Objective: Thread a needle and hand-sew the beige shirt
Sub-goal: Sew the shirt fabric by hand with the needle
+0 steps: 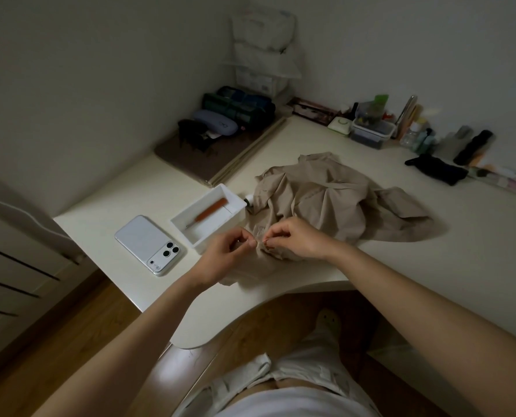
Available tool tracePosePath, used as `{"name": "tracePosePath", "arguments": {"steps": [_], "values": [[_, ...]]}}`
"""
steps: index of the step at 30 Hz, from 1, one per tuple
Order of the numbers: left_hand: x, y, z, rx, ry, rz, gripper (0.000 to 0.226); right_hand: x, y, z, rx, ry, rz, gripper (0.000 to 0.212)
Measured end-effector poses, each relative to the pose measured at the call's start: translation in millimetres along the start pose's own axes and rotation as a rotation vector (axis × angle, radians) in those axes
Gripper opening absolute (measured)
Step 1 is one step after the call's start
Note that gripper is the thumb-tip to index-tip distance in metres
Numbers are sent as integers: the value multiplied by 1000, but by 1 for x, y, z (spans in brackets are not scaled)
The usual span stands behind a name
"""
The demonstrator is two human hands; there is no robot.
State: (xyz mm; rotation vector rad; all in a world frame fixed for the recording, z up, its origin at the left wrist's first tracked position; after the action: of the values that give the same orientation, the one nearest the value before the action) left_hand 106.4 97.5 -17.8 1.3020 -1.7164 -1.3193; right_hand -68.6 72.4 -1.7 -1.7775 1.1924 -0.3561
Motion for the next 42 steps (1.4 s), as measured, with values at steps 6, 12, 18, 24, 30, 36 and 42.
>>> {"name": "tracePosePath", "arguments": {"steps": [6, 12, 18, 24, 30, 36, 42], "values": [[0, 4, 2, -75, 27, -37, 9, 1, -3, 4, 162, 6, 51, 12], [-2, 6, 2, -165, 4, -92, 11, -1, -5, 6, 350, -7, 99, 9], [-1, 11, 5, -229, -7, -109, 15, 1, -5, 9, 477, -9, 121, 12], [1, 12, 3, -268, 88, -141, 18, 1, -1, 3, 496, 80, 110, 12], [5, 12, 7, -270, 95, -129, 18, 2, -8, 6, 630, 120, 64, 10], [4, 11, 10, -281, 138, -141, 19, 2, -11, 6, 352, 265, -38, 11], [10, 12, 12, -326, 256, -202, 20, -1, -19, 17, 62, 390, -221, 13]]}}
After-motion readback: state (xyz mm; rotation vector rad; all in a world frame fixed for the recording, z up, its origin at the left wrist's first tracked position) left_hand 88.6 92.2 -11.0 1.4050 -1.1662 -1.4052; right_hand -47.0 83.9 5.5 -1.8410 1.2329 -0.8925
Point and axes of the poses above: each hand's wrist, its own x-axis towards the middle knuckle, its own z-axis out of the palm, y = z × x, the point moved 2 cm from there along x, towards the middle knuckle, and after that the axes turned 1 degree about -y, right-handed, at the moved point
